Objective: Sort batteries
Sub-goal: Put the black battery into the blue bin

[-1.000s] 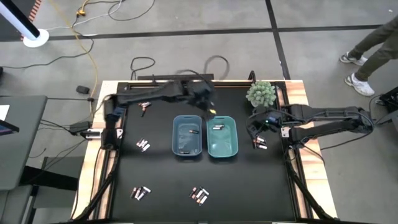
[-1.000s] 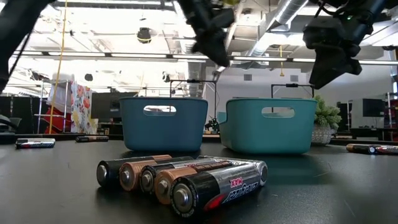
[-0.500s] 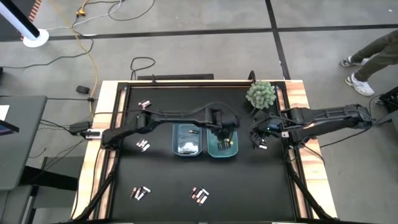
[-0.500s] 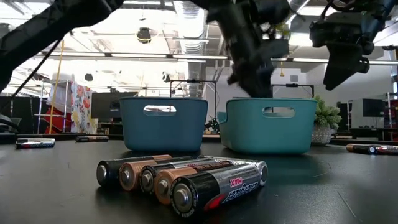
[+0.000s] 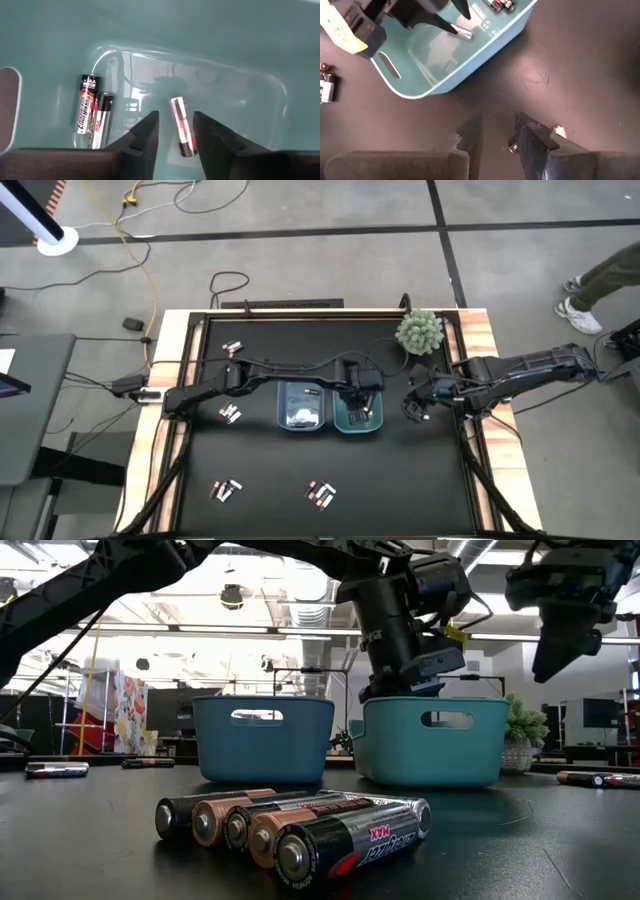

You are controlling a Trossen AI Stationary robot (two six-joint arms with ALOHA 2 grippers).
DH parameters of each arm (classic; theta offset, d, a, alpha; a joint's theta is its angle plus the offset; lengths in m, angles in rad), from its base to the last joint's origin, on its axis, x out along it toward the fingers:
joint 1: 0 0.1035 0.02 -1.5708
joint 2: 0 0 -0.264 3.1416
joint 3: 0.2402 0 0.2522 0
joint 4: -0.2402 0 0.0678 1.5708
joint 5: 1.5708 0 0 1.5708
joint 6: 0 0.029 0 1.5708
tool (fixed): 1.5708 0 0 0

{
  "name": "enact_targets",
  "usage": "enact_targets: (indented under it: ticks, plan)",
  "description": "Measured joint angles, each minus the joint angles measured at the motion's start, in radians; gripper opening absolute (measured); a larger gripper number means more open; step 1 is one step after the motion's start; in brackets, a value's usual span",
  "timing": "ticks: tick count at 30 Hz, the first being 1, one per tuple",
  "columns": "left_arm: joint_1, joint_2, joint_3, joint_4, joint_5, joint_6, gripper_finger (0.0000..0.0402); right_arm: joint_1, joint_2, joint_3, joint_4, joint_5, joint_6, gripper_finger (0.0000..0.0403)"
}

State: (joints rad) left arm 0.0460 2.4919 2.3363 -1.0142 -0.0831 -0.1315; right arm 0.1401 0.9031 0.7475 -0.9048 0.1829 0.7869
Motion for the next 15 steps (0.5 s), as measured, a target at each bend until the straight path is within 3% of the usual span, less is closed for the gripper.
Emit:
enact_targets:
  ticks: [15]
  plan:
    - [0.001, -0.02, 0.019, -0.02, 0.0, -0.055, 0.0136, 0.037, 0.0, 0.0, -0.015, 0.0, 0.013, 0.0127]
